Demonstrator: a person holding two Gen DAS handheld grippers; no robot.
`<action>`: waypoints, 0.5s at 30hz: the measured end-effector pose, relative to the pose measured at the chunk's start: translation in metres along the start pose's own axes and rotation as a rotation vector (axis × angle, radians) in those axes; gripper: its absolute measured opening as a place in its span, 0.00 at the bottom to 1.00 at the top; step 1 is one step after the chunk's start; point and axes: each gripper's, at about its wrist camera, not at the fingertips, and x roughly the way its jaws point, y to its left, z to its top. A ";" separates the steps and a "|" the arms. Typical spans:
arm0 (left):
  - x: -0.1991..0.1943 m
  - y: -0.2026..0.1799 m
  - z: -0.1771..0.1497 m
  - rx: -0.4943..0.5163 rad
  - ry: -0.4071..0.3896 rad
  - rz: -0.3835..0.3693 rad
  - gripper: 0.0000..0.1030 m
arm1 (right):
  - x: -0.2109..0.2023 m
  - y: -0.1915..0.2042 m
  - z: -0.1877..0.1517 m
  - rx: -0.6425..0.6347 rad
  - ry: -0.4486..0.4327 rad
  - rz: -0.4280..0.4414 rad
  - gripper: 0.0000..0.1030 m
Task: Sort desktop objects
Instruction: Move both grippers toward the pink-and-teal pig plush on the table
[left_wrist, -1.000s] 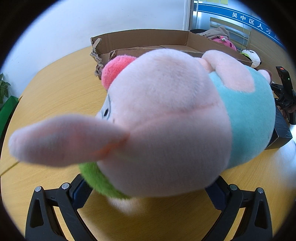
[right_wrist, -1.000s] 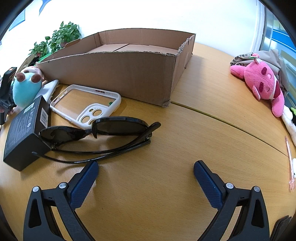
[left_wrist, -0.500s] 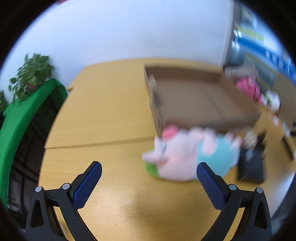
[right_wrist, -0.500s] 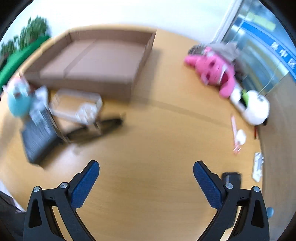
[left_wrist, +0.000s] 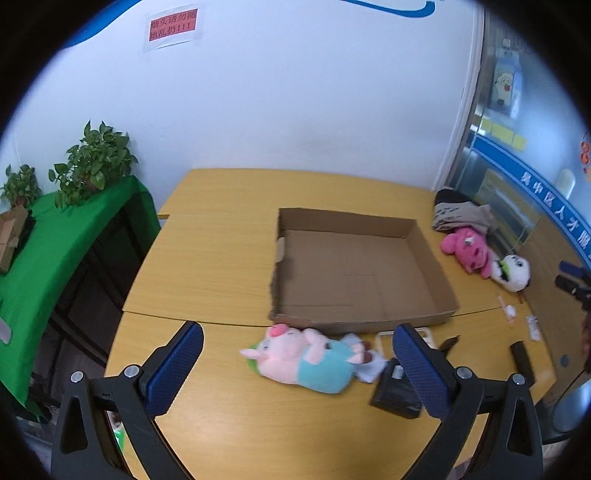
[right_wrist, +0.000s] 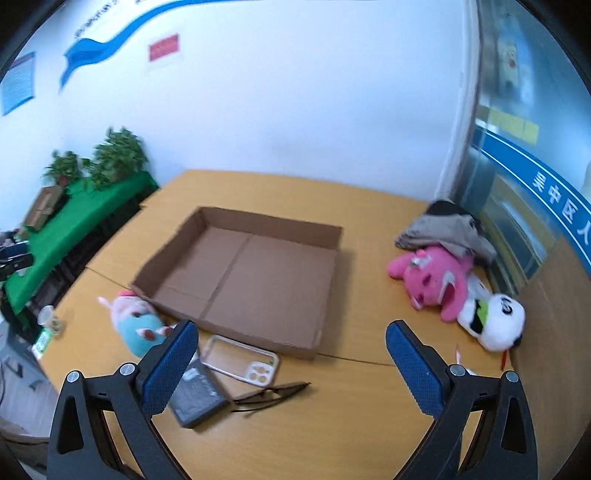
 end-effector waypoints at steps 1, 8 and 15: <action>-0.004 -0.006 0.001 -0.002 -0.007 0.003 0.99 | -0.005 0.001 0.000 0.001 -0.007 0.027 1.00; -0.028 -0.036 0.000 0.000 0.000 0.035 0.99 | -0.020 -0.012 -0.012 0.091 0.011 0.127 1.00; -0.037 -0.041 -0.012 -0.008 0.001 0.091 0.99 | -0.022 -0.017 -0.024 0.057 0.007 0.180 1.00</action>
